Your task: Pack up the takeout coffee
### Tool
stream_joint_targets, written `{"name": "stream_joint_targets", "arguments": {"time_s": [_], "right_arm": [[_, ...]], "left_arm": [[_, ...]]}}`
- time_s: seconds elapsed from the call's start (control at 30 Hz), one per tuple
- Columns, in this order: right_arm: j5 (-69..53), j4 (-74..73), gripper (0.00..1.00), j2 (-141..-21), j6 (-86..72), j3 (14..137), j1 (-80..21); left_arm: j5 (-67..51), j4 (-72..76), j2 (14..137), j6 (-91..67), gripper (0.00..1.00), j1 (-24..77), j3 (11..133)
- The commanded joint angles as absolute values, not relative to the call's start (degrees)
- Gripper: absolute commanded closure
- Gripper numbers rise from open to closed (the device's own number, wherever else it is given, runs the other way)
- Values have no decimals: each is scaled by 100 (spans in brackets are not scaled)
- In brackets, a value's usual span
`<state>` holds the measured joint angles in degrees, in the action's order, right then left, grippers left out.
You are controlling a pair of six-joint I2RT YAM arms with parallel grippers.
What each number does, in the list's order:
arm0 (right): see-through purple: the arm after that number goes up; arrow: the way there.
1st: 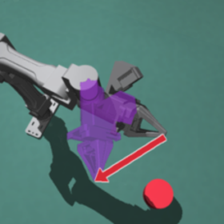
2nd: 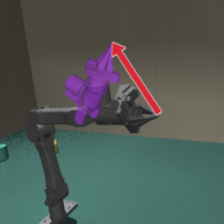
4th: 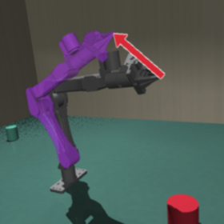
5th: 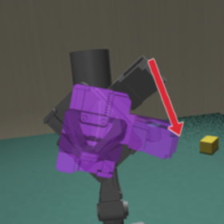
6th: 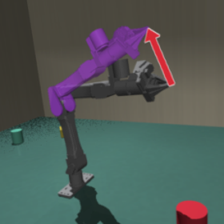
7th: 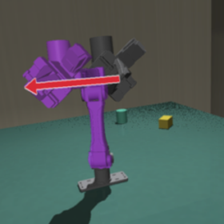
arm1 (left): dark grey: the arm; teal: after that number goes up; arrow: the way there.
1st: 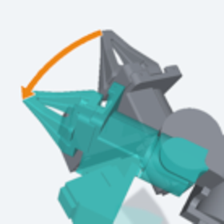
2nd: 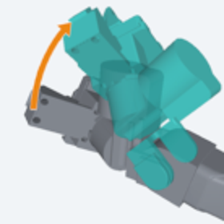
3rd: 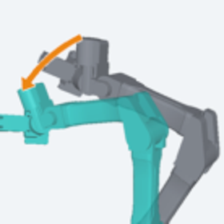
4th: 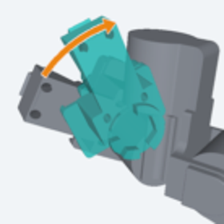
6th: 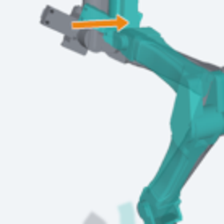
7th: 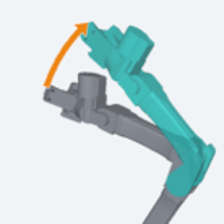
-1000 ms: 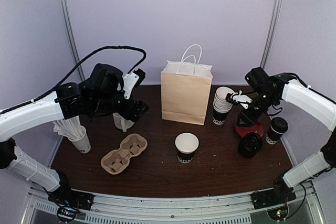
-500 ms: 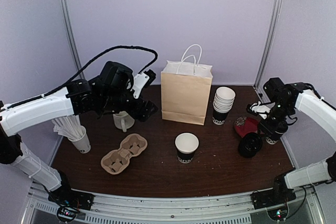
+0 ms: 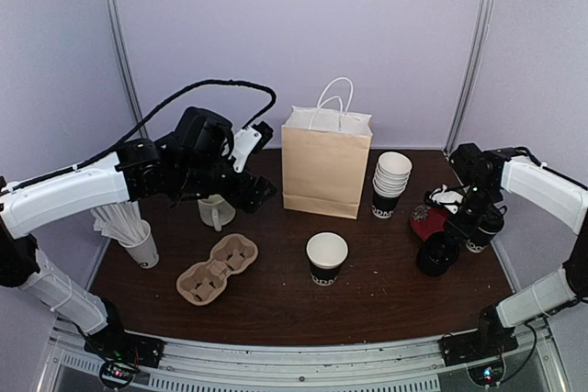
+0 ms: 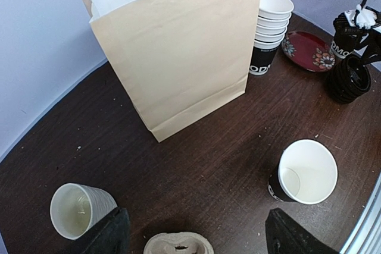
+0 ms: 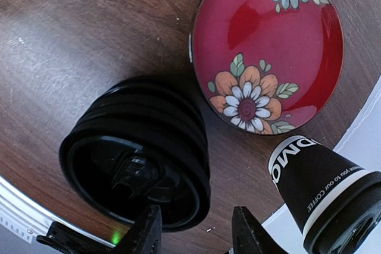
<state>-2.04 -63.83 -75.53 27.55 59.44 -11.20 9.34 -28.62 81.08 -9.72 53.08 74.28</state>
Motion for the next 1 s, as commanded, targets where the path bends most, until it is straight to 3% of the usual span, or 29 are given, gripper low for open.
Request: {"name": "stream_joint_targets", "arguments": {"time_s": [0.0, 0.37, 0.7, 0.97], "right_arm": [[101, -5998, 57, -7770, 2646, 5919, -1060], [-185, -5947, 79, -8126, 2663, 6038, -879], [-271, -6207, 91, -7955, 2611, 6225, -870], [-228, -6657, 93, -7585, 2601, 6495, -870]], "left_arm": [[914, -2749, 8068, -939, 18, 5273, 7460], [920, -2763, 8098, -958, 18, 5270, 7418], [894, -2769, 8095, -958, 18, 5273, 7409], [850, -2717, 8133, -962, 18, 5273, 7400]]}}
